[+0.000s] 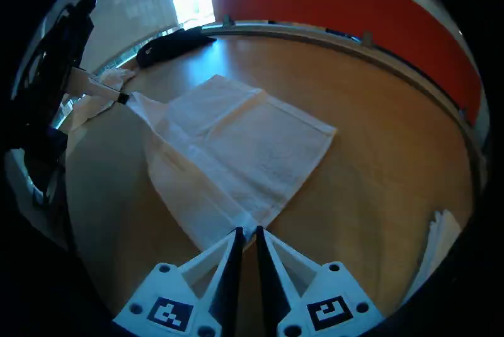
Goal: Fold towel
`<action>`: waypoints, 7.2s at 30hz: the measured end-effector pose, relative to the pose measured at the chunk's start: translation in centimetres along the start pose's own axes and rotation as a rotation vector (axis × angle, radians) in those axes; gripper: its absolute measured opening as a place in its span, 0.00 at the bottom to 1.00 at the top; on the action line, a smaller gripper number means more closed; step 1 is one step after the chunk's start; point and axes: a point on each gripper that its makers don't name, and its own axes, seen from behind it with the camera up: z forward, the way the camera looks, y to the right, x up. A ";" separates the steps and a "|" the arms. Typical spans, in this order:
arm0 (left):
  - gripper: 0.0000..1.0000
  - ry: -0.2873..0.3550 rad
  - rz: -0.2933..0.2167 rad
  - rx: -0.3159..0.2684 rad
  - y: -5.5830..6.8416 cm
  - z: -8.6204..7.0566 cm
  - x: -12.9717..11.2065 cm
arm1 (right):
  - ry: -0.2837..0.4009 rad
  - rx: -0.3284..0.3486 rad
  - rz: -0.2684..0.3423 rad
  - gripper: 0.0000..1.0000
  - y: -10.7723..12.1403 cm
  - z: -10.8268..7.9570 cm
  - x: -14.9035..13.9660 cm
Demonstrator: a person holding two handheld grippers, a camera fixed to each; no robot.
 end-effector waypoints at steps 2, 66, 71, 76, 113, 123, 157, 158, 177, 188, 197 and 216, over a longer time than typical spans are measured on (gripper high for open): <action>0.14 0.000 -0.002 0.000 0.0 0.0 0.0 | 0.009 -0.001 -0.003 0.16 -0.1 -0.2 0.3; 0.14 -0.017 -0.016 0.007 -0.5 0.1 -0.9 | 0.005 0.003 0.030 0.15 0.0 0.4 0.9; 0.14 -0.018 -0.018 0.008 -0.6 0.2 -0.9 | 0.009 0.000 0.016 0.15 -0.1 0.3 1.2; 0.14 -0.018 -0.020 0.008 -0.6 0.2 -0.9 | 0.006 -0.009 0.012 0.14 0.1 0.5 1.1; 0.14 -0.023 -0.015 0.014 -0.8 0.4 -0.9 | -0.005 -0.047 0.007 0.37 1.2 1.2 1.2; 0.14 -0.025 -0.014 0.016 -0.8 0.4 -0.9 | -0.022 -0.014 0.008 0.29 0.4 1.7 0.5; 0.14 -0.026 -0.033 0.024 -1.1 -0.3 -1.1 | 0.039 -0.017 -0.030 0.11 0.3 -0.2 3.0; 0.14 -0.026 -0.034 0.024 -1.1 -0.4 -1.2 | 0.040 -0.017 -0.031 0.11 0.2 -0.2 3.0; 0.14 -0.027 -0.102 0.018 -0.5 -2.2 -1.7 | 0.096 -0.042 -0.054 0.11 0.8 -1.9 6.2; 0.14 -0.062 -0.139 -0.004 1.1 -3.5 -4.3 | 0.120 -0.055 -0.072 0.11 1.3 -2.2 7.7; 0.14 -0.063 -0.162 -0.017 1.9 -3.5 -4.6 | 0.124 -0.059 -0.076 0.11 1.6 -2.5 7.9; 0.14 -0.068 -0.164 -0.031 3.2 -3.6 -4.6 | 0.132 -0.072 -0.075 0.10 2.8 -2.7 8.4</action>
